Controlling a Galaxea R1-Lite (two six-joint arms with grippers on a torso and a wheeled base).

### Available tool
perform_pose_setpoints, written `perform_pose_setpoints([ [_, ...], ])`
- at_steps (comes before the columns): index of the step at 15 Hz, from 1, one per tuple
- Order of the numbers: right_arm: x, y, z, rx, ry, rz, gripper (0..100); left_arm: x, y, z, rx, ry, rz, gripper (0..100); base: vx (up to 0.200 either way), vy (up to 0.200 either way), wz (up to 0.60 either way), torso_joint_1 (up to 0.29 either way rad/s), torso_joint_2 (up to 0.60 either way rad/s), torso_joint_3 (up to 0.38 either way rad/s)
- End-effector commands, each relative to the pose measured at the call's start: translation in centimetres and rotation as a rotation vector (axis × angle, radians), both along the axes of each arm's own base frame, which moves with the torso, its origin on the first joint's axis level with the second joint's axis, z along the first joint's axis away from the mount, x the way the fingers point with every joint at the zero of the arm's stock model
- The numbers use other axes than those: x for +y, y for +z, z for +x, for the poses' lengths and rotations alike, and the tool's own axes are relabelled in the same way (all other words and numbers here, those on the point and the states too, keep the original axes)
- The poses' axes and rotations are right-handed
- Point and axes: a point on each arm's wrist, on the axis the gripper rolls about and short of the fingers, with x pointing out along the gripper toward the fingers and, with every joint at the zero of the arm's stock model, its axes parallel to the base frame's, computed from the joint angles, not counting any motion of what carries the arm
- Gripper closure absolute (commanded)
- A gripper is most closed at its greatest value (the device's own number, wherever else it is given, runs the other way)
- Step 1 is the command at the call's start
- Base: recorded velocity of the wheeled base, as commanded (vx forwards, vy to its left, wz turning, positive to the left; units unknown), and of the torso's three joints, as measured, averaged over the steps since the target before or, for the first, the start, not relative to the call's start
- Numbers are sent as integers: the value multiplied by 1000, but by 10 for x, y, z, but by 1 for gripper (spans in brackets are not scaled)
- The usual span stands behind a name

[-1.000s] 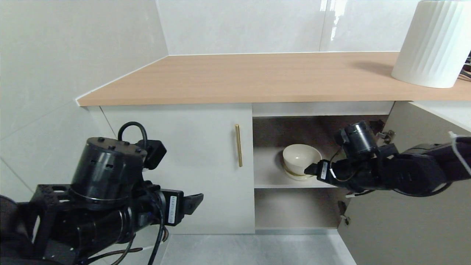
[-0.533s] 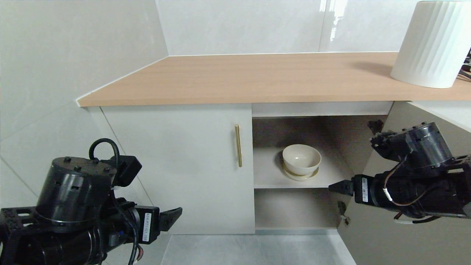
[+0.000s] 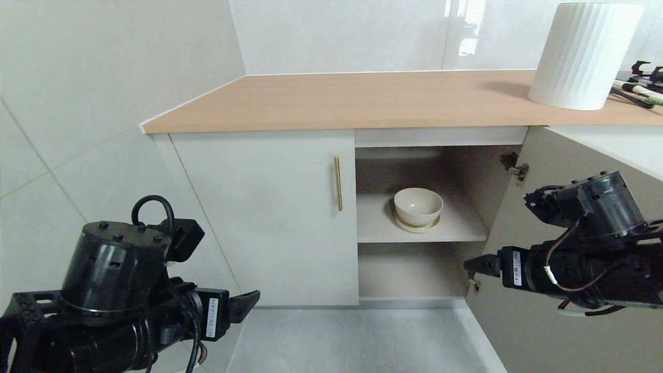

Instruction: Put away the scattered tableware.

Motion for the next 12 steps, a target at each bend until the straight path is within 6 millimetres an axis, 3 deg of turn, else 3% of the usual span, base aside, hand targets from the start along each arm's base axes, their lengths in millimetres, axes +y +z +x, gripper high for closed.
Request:
perform_pose_setpoints([
  [1, 0, -1, 0, 5, 0, -5, 0, 0, -1, 0, 3, 1, 2, 0, -200, 0, 0, 2, -7, 2],
  [8, 0, 0, -4, 25, 14, -26, 0, 0, 0, 0, 0, 2, -1, 0, -200, 0, 0, 0, 3, 3],
  [12, -1, 2, -7, 21, 22, -32, 0, 0, 0, 0, 0, 3, 0, 0, 0, 0, 0, 0, 0, 0],
])
